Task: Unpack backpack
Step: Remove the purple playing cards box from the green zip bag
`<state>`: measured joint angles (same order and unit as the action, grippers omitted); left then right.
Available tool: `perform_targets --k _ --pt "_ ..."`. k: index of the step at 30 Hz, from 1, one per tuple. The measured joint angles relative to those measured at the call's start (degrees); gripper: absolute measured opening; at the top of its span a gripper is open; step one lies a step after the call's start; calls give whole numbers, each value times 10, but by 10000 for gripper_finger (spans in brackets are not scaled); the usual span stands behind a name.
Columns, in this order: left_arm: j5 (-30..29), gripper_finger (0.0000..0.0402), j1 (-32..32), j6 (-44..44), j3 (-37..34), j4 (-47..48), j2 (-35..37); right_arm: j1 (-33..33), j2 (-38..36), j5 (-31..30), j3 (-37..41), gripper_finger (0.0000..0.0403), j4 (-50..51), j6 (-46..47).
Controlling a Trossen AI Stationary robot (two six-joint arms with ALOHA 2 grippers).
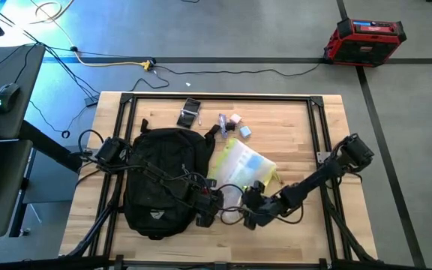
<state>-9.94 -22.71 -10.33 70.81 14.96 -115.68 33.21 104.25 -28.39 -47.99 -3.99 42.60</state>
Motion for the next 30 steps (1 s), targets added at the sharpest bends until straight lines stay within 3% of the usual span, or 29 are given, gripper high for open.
perform_targets --k 8,12,20,30 --pt "2 145 0 0 0 -6 0 26 -25 -22 -43 245 72 -2" --pt "3 145 0 -1 0 -13 0 40 -7 -21 -57 245 66 -13" --pt "1 145 2 -5 0 -12 0 37 35 -5 -89 245 146 -14" --pt "-2 145 2 -5 2 17 2 43 37 -114 -161 245 479 182"
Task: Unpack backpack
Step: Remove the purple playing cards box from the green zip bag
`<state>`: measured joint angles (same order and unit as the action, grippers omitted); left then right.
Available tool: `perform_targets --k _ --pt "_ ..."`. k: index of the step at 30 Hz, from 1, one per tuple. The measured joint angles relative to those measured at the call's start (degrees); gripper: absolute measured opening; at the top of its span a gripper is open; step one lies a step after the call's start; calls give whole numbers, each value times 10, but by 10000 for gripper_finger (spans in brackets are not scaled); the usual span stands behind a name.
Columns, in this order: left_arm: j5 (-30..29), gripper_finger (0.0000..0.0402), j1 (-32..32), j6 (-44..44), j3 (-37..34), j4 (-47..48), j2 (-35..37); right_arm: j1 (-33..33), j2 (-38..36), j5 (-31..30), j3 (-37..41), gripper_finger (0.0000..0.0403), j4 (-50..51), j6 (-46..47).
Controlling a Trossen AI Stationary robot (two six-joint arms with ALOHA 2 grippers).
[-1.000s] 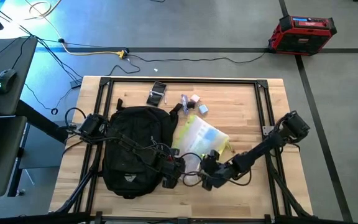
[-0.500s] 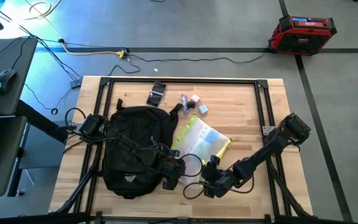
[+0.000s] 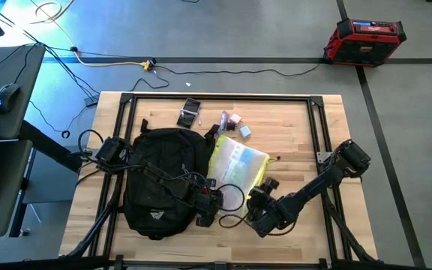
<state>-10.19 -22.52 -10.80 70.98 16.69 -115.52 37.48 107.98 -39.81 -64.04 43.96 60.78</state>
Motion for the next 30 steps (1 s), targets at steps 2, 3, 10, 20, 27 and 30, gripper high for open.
perform_targets --k 2,3,10,20,27,30 --pt "1 145 0 0 0 5 0 8 0 -8 -1 245 33 29" --pt "1 145 0 0 0 5 0 13 0 -12 1 245 33 33" --pt "2 145 0 -1 0 4 1 51 0 -8 22 245 -147 -84" --pt "2 145 0 0 0 -3 1 12 0 55 31 245 -270 -227" --pt "1 145 0 0 0 -4 1 -13 0 8 31 245 -105 -96" --pt "4 145 0 0 0 -3 0 -15 0 12 31 245 -9 -20"
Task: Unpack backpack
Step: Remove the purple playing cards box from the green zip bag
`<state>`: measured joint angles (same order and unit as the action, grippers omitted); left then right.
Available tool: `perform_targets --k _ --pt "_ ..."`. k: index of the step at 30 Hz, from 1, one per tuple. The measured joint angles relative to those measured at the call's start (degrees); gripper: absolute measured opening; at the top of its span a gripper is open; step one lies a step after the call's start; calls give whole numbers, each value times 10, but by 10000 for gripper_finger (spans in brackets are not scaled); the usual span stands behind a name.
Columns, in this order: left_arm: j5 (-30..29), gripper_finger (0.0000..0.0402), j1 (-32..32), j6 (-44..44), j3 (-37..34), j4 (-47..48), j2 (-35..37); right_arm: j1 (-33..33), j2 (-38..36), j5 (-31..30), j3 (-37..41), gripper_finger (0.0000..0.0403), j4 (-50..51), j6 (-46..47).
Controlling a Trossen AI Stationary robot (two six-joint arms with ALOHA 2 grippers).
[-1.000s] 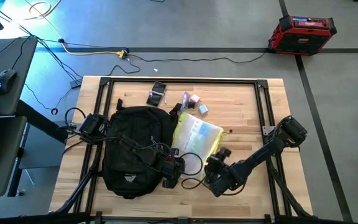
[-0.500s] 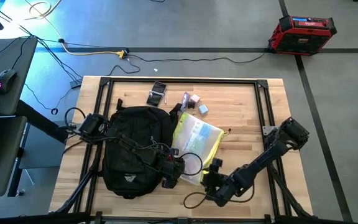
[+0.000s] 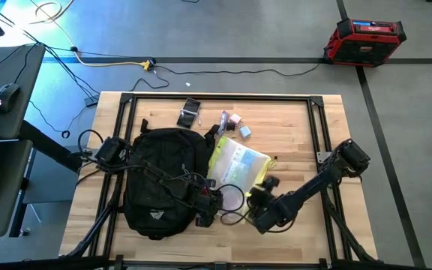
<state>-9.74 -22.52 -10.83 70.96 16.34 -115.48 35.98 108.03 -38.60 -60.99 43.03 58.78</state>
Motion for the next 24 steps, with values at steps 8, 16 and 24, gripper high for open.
perform_targets --k 8,16,24 --pt "1 145 0 0 0 0 0 53 0 32 0 245 -66 -79" --pt "2 145 0 0 0 0 0 47 0 15 0 245 -177 -155" --pt "2 145 0 0 0 1 0 23 0 45 0 245 -212 -213"
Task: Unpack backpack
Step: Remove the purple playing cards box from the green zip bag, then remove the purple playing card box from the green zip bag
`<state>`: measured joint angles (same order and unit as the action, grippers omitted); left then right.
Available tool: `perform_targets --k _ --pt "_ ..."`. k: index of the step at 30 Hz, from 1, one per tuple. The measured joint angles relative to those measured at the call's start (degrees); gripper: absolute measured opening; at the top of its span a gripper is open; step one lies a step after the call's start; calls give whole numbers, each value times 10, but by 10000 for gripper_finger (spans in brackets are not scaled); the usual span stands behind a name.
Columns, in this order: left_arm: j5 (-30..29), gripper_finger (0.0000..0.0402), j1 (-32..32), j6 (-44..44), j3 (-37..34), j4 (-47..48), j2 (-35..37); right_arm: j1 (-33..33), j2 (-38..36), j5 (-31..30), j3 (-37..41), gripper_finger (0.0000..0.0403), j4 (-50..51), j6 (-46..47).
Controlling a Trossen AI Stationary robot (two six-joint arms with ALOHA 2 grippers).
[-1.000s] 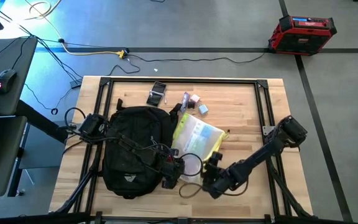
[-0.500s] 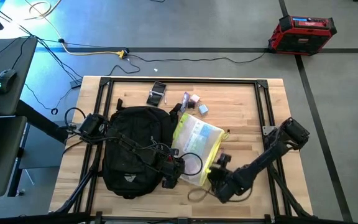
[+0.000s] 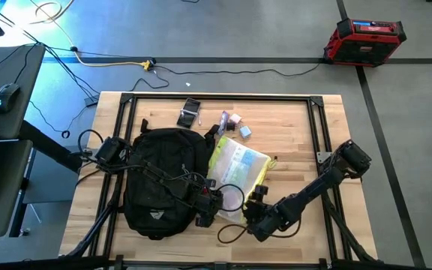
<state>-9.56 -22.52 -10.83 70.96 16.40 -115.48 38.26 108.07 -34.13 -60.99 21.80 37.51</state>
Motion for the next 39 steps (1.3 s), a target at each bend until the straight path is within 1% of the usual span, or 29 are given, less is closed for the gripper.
perform_targets --k 5,11,14,19,24,26,33,39 --pt "0 145 0 0 0 0 0 -1 0 -3 0 245 -13 -19" --pt "0 145 0 0 0 0 0 -12 0 -23 0 245 0 -12" --pt "0 145 0 0 0 0 0 -15 0 -28 -1 245 32 17" --pt "0 145 0 0 0 0 0 -16 0 -51 -1 245 117 89" --pt "0 145 0 0 0 0 0 -15 -1 -60 -2 245 216 185" --pt "0 145 0 0 0 0 0 -9 -1 -61 -2 245 238 208" --pt "0 145 0 0 0 0 0 42 -13 -52 -1 245 218 205" --pt "0 145 0 0 0 0 0 82 -40 -89 0 245 188 203"
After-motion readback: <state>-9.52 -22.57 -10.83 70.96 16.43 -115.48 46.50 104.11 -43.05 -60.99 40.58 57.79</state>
